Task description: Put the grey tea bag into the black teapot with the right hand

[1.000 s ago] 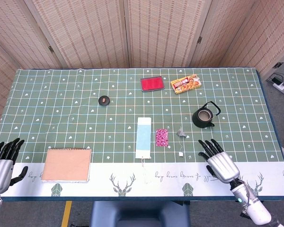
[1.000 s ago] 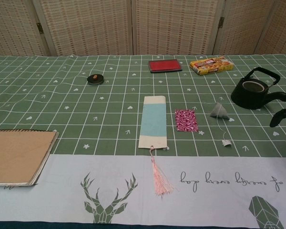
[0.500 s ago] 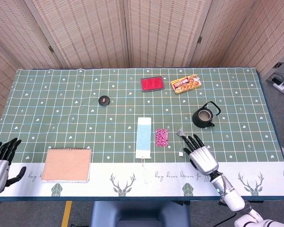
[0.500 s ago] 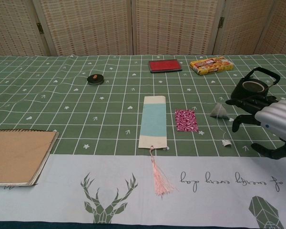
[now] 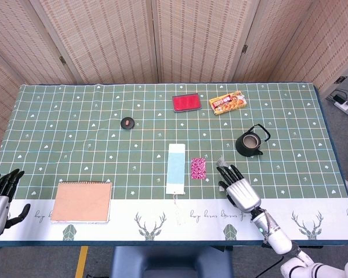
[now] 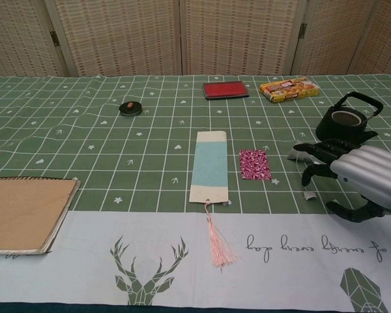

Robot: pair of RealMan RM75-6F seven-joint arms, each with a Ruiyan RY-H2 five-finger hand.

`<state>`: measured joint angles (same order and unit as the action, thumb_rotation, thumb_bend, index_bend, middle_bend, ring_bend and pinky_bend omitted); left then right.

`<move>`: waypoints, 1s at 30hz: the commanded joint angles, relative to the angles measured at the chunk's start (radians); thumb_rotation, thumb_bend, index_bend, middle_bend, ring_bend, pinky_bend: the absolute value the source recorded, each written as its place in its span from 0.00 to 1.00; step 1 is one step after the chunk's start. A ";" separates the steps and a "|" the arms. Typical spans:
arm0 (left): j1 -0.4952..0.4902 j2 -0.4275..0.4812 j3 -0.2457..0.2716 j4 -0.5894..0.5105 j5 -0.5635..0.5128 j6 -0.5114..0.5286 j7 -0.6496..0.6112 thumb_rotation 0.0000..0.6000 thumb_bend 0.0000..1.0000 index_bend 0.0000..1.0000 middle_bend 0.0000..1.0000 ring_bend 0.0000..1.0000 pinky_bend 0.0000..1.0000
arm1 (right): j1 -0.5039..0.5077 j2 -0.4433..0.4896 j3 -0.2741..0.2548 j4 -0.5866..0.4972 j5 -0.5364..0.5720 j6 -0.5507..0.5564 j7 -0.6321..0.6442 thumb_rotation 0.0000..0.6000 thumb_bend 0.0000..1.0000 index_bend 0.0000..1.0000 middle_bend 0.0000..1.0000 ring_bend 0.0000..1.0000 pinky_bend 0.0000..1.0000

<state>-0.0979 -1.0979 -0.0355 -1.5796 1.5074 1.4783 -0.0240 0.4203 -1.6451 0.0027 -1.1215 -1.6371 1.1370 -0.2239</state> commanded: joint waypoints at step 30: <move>0.006 -0.004 0.004 -0.004 0.006 0.010 0.023 1.00 0.34 0.00 0.03 0.06 0.01 | 0.028 -0.105 -0.008 0.133 0.018 0.036 0.011 1.00 0.46 0.39 0.00 0.00 0.00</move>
<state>-0.0916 -1.1019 -0.0312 -1.5833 1.5133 1.4881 -0.0008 0.4486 -1.7500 -0.0045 -0.9891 -1.6181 1.1724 -0.2131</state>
